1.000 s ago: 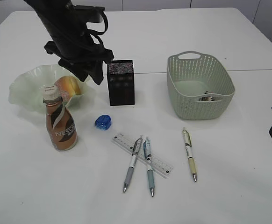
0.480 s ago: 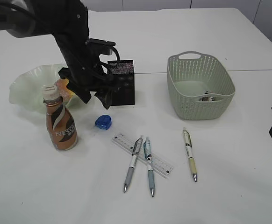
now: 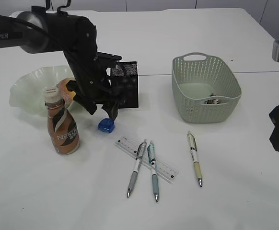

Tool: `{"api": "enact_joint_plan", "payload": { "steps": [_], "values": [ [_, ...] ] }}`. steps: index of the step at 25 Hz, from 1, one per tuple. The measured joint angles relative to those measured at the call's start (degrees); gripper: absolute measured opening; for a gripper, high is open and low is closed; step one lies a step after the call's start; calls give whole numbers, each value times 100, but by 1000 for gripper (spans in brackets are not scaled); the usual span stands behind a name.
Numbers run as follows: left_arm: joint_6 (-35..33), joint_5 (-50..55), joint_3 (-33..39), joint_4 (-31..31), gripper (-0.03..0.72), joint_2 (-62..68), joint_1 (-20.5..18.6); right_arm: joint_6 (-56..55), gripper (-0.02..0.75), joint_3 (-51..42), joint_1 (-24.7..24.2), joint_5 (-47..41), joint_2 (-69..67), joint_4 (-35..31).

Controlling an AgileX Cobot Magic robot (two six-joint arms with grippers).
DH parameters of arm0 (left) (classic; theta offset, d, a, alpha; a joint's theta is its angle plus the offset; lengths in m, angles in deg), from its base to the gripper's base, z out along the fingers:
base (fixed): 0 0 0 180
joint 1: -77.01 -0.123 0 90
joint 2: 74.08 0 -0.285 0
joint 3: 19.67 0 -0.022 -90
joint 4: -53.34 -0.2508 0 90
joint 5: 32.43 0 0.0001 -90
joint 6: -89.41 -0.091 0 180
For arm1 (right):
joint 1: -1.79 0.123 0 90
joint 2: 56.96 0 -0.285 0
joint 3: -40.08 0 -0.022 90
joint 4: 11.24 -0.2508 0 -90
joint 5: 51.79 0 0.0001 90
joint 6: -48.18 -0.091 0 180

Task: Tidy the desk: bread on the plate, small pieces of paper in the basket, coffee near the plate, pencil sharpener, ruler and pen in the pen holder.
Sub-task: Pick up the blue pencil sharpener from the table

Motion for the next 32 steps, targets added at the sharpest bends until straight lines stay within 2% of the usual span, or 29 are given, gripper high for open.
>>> {"api": "enact_joint_plan", "payload": {
  "steps": [32],
  "values": [
    [0,-267,-23,174,508,381,0,-4,445,0,0,26,0,0]
  ]
}}
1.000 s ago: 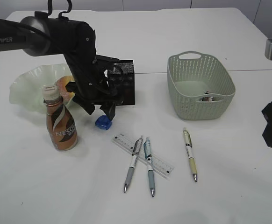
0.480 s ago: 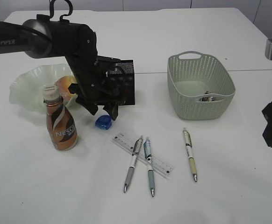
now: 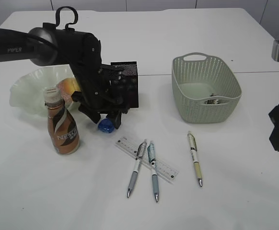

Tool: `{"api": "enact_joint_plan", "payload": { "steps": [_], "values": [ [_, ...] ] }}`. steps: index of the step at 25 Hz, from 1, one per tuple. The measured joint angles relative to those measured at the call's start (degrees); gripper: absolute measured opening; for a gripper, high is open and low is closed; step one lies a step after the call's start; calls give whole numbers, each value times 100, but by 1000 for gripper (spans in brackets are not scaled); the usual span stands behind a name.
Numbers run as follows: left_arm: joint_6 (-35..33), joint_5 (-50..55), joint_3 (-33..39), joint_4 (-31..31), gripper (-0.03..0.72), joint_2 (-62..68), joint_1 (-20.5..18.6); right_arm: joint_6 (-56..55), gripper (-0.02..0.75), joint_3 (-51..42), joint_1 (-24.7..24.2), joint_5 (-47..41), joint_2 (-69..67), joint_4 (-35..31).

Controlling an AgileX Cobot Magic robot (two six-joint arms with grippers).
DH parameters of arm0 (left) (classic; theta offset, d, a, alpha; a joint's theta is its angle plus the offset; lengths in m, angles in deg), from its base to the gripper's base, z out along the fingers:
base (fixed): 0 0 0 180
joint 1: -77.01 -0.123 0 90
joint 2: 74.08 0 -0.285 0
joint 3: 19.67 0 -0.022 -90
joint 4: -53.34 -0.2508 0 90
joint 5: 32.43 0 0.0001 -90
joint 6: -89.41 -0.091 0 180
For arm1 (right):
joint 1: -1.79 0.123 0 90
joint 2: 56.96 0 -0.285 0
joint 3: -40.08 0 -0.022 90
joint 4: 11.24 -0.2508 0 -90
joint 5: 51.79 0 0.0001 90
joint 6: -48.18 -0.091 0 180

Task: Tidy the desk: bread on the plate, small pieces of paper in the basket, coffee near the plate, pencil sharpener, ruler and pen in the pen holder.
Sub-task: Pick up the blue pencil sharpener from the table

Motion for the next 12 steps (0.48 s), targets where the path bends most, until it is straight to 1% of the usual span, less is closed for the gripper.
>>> {"api": "enact_joint_plan", "payload": {
  "steps": [8,12],
  "values": [
    [0,0,-9,14,499,27,0,0,445,0,0,0,0,0],
    [0,0,-9,20,414,41,0,0,445,0,0,0,0,0]
  ]
}}
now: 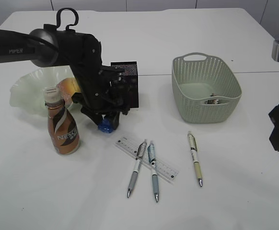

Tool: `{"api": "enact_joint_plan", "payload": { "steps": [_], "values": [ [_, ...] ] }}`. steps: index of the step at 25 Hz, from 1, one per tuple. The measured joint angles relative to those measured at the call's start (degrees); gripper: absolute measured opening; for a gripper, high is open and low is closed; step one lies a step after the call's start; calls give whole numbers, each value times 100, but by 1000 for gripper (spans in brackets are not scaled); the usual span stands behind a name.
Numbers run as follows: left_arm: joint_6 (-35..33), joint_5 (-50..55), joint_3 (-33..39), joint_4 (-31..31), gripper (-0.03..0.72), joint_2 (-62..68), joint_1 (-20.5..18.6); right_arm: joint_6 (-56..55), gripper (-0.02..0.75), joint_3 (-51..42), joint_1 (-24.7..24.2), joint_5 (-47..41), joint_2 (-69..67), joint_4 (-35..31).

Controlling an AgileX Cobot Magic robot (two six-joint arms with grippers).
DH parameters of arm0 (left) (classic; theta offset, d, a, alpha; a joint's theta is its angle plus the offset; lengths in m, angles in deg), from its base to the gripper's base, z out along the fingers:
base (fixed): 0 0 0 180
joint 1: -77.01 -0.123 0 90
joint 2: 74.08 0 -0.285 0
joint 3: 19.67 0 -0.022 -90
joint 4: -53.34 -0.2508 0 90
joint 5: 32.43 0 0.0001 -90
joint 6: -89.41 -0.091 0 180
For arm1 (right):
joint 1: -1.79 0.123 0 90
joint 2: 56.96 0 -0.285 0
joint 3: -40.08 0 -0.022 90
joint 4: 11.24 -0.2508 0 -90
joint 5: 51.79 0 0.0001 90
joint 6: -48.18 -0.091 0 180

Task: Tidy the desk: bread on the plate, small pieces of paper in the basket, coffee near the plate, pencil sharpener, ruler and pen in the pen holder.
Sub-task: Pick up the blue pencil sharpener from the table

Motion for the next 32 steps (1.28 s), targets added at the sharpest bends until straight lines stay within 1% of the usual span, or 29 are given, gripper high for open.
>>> {"api": "enact_joint_plan", "payload": {
  "steps": [2,5,11,20,26,29,32],
  "values": [
    [0,31,0,0,372,17,0,0,444,0,0,0,0,0],
    [0,80,0,0,349,67,0,0,444,0,0,0,0,0],
    [0,143,-22,8,334,94,0,0,444,0,0,0,0,0],
    [0,204,-22,22,332,81,0,0,444,0,0,0,0,0],
    [0,278,-22,22,331,-268,0,0,444,0,0,0,0,0],
    [0,301,-186,3,331,-541,0,0,444,0,0,0,0,0],
    [0,328,-555,-10,331,-708,0,0,444,0,0,0,0,0]
  ]
}}
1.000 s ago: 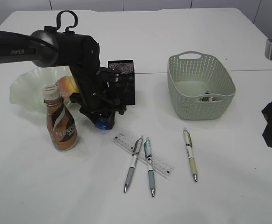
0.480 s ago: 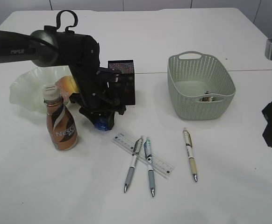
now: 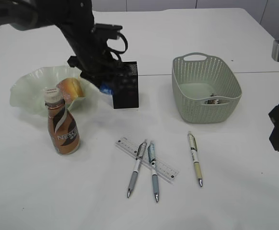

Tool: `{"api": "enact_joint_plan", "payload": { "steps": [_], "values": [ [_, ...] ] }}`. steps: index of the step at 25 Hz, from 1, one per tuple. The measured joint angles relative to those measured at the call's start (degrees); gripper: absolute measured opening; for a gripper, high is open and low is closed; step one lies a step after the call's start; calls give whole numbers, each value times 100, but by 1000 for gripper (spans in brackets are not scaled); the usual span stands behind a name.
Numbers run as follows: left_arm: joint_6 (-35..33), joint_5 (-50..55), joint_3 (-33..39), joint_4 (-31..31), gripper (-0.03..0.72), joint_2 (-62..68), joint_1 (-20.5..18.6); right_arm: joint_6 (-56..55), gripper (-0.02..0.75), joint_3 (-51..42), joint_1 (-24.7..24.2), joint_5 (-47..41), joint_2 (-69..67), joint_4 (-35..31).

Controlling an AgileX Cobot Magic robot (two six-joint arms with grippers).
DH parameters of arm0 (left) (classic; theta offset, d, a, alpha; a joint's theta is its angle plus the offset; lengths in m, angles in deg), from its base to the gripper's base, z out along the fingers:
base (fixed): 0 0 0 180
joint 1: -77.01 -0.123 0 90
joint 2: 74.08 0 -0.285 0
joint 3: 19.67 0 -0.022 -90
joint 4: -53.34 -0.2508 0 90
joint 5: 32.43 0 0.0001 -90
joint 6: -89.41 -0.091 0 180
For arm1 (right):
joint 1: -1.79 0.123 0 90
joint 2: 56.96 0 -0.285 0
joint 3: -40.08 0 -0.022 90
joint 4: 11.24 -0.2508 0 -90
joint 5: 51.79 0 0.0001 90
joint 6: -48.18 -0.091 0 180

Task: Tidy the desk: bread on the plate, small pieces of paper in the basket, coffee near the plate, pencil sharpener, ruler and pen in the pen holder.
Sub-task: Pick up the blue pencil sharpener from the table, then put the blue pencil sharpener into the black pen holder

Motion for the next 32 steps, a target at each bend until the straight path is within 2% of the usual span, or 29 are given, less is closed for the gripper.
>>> {"api": "enact_joint_plan", "payload": {
  "steps": [5,18,28,32],
  "values": [
    [0,-300,-546,0,331,-109,0,0,444,0,0,0,0,0],
    [4,-1907,-557,-4,331,141,0,0,444,0,0,0,0,0],
    [14,-1985,-557,-4,332,449,-22,0,444,0,0,-11,0,-10],
    [13,-2085,-557,-4,361,471,-22,0,444,0,0,-11,-13,-10]
  ]
}}
